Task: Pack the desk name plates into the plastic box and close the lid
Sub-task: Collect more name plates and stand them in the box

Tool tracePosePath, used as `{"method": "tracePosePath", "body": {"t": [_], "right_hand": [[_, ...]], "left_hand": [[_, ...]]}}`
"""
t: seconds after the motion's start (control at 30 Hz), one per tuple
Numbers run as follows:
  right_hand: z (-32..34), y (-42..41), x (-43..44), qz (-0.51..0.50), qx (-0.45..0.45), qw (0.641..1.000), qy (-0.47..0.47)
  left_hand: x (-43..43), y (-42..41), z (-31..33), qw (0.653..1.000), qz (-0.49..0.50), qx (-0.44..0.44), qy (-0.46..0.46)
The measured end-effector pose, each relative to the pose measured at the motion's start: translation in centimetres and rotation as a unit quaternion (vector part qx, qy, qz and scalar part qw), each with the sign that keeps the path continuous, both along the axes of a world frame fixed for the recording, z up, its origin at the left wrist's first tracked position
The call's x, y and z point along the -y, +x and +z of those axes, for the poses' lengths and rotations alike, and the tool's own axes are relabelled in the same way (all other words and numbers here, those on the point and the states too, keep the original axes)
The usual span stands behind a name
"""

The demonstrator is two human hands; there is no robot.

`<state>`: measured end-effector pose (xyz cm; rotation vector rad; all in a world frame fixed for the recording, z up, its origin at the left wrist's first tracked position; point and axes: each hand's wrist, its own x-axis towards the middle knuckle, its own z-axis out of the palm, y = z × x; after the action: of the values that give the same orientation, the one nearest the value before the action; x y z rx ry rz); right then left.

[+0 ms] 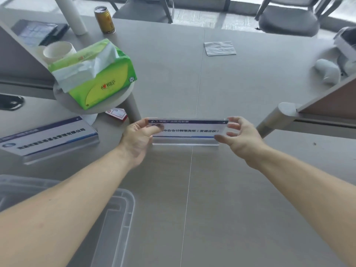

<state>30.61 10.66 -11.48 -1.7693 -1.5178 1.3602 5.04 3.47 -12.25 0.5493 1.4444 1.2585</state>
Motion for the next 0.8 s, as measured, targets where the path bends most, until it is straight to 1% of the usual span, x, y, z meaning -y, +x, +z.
{"method": "tracePosePath", "body": {"t": [0.07,0.2,0.33,0.5,0.6,0.7,0.8], "right_hand": [[-1.4,-0.6,0.3,0.000,-0.039,0.999,0.021],[-2.2,-1.4,1.2,0.009,-0.051,0.997,0.062],[0.5,-1.1,3.0,0.018,-0.092,0.993,0.077],[9.2,-0.8,4.7,0.024,-0.103,0.988,0.115],[16.4,-0.7,6.5,0.024,-0.094,0.985,0.144],[23.2,-0.6,9.5,0.016,-0.085,0.982,0.167],[29.0,-1.1,12.2,-0.002,-0.086,0.979,0.186]], "left_hand": [[-0.3,0.1,-0.4,1.000,0.005,-0.006,-0.002],[-0.1,0.0,-0.5,0.999,0.009,-0.033,0.007],[1.2,0.0,2.0,0.998,0.007,-0.052,0.024],[3.5,-0.1,10.3,0.999,0.015,-0.041,0.023],[5.5,-0.3,17.8,0.999,0.003,-0.033,0.033],[8.1,-0.1,25.4,0.998,-0.009,-0.050,0.045],[10.5,-0.4,31.6,0.995,-0.012,-0.063,0.072]]}}
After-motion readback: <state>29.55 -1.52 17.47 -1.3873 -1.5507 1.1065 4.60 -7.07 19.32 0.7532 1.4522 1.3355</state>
